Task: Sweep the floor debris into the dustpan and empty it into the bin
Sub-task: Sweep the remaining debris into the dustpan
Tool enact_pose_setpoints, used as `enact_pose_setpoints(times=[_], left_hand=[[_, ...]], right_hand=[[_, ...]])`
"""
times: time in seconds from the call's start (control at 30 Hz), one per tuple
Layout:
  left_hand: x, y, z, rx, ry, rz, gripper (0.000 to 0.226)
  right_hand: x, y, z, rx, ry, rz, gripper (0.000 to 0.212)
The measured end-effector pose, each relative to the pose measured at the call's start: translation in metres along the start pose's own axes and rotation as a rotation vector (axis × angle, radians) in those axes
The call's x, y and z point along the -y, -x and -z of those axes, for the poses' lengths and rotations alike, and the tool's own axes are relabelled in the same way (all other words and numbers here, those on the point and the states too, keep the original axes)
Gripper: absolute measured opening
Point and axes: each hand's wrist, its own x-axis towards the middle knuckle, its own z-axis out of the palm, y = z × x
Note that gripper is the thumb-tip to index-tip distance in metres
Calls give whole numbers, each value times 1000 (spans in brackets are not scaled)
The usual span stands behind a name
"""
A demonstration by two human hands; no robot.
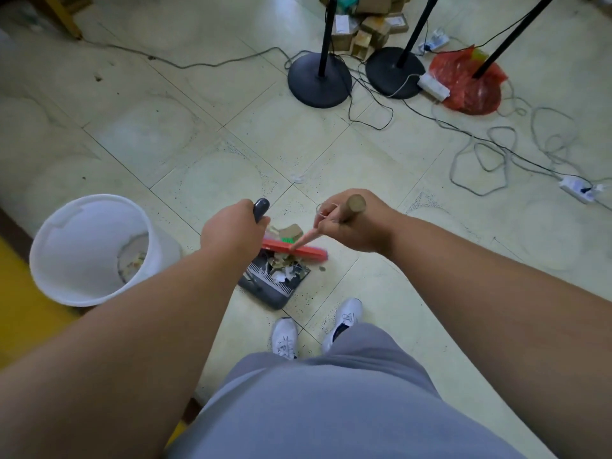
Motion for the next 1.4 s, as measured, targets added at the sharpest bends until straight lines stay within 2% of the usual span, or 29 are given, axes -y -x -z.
enact_pose_setpoints(times=[0.2,0.33,0.47,0.53,0.7,0.77,0.87,0.93,1.0,1.2,1.4], left_hand=[[-2,8,5,-5,-11,-21,33],[3,6,4,-26,-9,8,37],[13,6,0,-10,-15,19,33],[15,7,-2,1,-19,7,32],[18,6,-4,-11,-18,1,33],[19,4,-5,-14,-17,1,32],[20,3,-7,-13,-17,3,30],[20,4,-8,-6,-14,6,29],[22,4,-8,-4,-15,12,29],[28,3,-6,-33,0,8,29],[23,2,-3,-20,-1,10,28]], right_hand=[[0,2,10,-120,-198,-54,19],[5,0,12,-186,-214,-43,18],[-6,-10,1,-313,-155,-56,31],[-12,-14,-5,-353,-151,-90,29],[-9,-21,0,-513,-372,-134,22],[-7,-24,2,-518,-417,-120,24],[-9,-25,-9,-438,-321,-75,36],[-13,-24,-26,-346,-328,-102,29],[-14,-24,-38,-321,-394,-146,15],[-6,-24,-34,-247,-578,-253,26],[10,-22,-3,-335,-733,-344,21]])
